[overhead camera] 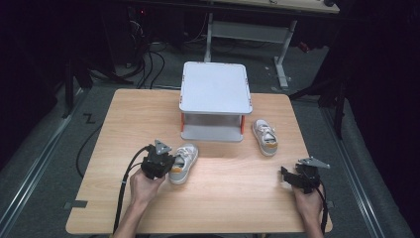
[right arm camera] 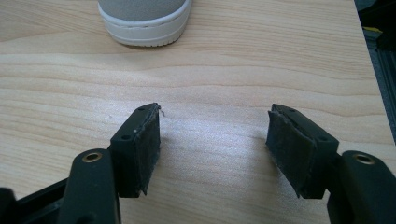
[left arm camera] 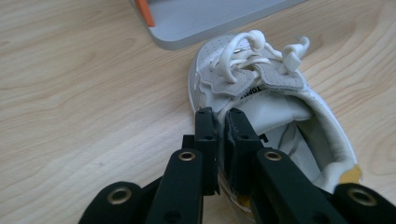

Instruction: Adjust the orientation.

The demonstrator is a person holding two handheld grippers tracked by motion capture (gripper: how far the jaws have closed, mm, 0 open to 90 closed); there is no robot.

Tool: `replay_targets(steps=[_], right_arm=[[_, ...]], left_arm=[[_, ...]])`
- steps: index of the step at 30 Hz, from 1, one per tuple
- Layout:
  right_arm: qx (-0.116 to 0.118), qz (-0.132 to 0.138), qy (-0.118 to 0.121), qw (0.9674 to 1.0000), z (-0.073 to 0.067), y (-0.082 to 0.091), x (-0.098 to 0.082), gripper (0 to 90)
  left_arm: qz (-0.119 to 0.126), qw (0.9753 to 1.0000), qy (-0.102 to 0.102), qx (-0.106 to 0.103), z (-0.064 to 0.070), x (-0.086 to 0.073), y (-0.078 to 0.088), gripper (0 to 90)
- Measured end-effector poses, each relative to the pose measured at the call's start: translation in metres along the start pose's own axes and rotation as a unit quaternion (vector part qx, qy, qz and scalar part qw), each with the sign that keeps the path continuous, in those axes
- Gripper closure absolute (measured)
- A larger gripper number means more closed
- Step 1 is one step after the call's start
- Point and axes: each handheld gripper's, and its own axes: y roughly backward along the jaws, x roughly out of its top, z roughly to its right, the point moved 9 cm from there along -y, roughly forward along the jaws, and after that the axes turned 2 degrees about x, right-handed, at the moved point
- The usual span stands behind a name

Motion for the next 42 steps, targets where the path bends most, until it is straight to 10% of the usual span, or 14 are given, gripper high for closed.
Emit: replay_targets(steps=[20,42], right_arm=[[0.002,0.000,0.001,1.0000,0.000,0.000,0.000,34.3],[0.002,0.000,0.001,1.0000,0.000,0.000,0.000,34.3]], left_arm=[[-0.001,0.9987,-0.015,0.048,0.068,0.013,-0.016,83.4],[0.028,0.9973,0.027,-0.062,0.074,0.012,-0.013,51.2]])
